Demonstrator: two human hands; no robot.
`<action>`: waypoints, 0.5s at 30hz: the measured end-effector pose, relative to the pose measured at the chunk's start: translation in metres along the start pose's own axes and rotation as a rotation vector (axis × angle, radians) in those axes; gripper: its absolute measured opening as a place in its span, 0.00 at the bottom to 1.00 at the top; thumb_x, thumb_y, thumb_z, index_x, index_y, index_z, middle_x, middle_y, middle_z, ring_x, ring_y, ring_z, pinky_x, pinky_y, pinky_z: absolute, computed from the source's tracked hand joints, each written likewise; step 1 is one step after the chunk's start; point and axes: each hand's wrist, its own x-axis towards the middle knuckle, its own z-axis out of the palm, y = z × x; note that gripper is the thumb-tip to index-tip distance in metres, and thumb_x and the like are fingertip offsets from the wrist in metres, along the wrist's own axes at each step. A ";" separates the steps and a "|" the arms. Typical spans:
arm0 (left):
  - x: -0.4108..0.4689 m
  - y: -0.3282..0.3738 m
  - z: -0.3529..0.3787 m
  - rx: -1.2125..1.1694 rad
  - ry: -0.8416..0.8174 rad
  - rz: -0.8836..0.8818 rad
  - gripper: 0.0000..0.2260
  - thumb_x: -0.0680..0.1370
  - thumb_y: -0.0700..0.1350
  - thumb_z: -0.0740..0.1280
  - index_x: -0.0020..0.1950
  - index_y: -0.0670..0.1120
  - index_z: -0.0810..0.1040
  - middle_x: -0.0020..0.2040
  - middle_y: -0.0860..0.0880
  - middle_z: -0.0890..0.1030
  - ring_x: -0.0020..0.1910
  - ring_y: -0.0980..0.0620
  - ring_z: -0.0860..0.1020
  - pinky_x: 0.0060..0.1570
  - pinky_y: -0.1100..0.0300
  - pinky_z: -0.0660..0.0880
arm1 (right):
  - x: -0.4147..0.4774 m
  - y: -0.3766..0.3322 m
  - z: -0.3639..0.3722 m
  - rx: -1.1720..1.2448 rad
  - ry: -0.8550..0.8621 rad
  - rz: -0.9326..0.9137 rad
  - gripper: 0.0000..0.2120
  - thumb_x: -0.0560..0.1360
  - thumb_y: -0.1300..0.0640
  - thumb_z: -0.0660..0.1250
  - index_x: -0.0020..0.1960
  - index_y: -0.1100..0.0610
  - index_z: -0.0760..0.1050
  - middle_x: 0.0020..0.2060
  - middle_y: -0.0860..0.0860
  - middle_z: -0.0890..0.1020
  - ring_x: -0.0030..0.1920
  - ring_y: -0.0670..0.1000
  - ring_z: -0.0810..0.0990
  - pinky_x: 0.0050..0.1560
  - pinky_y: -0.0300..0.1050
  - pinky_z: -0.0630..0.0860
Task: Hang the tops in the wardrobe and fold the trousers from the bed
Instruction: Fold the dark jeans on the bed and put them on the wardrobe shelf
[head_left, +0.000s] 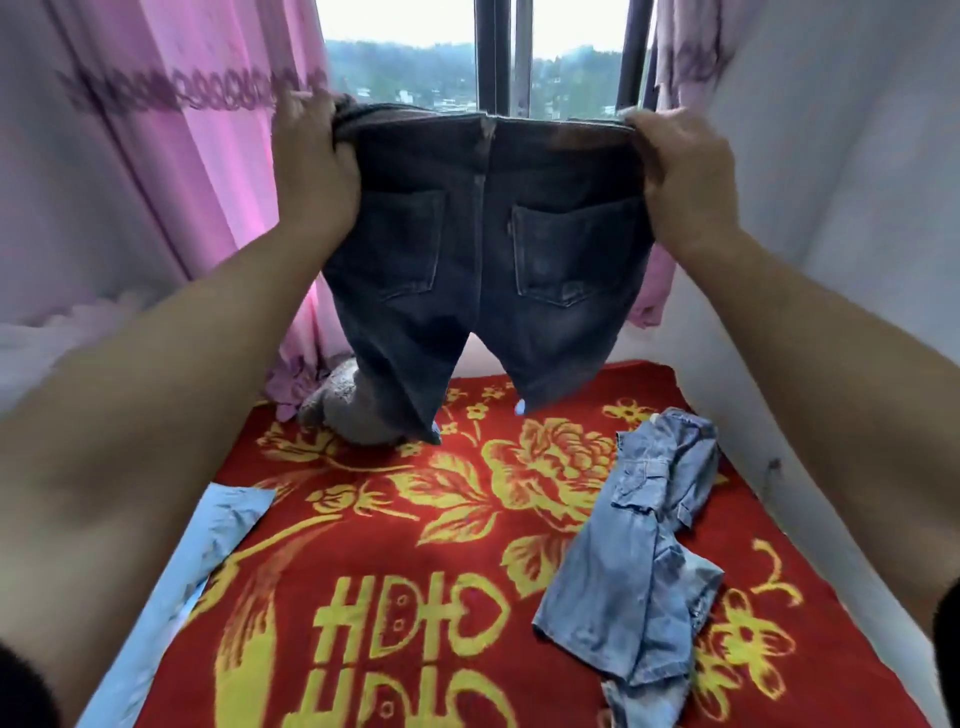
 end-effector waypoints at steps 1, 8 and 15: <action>-0.013 -0.006 -0.001 0.007 -0.030 0.015 0.22 0.73 0.34 0.55 0.66 0.40 0.74 0.65 0.36 0.71 0.65 0.39 0.70 0.64 0.59 0.64 | -0.013 -0.003 0.000 -0.013 -0.024 -0.006 0.18 0.81 0.58 0.56 0.68 0.51 0.75 0.56 0.58 0.80 0.57 0.60 0.77 0.56 0.49 0.70; -0.189 -0.084 0.010 0.130 -0.413 0.071 0.18 0.75 0.36 0.62 0.64 0.43 0.79 0.56 0.38 0.77 0.57 0.37 0.74 0.55 0.48 0.71 | -0.191 -0.021 0.031 -0.011 -0.467 0.128 0.14 0.80 0.59 0.62 0.63 0.51 0.80 0.50 0.59 0.82 0.50 0.64 0.80 0.50 0.54 0.77; -0.424 -0.150 0.005 0.399 -1.095 0.045 0.13 0.79 0.48 0.62 0.61 0.56 0.80 0.55 0.51 0.80 0.59 0.47 0.76 0.50 0.54 0.75 | -0.440 -0.069 0.056 -0.076 -1.100 0.211 0.20 0.79 0.60 0.63 0.65 0.41 0.76 0.54 0.52 0.80 0.56 0.57 0.80 0.49 0.48 0.74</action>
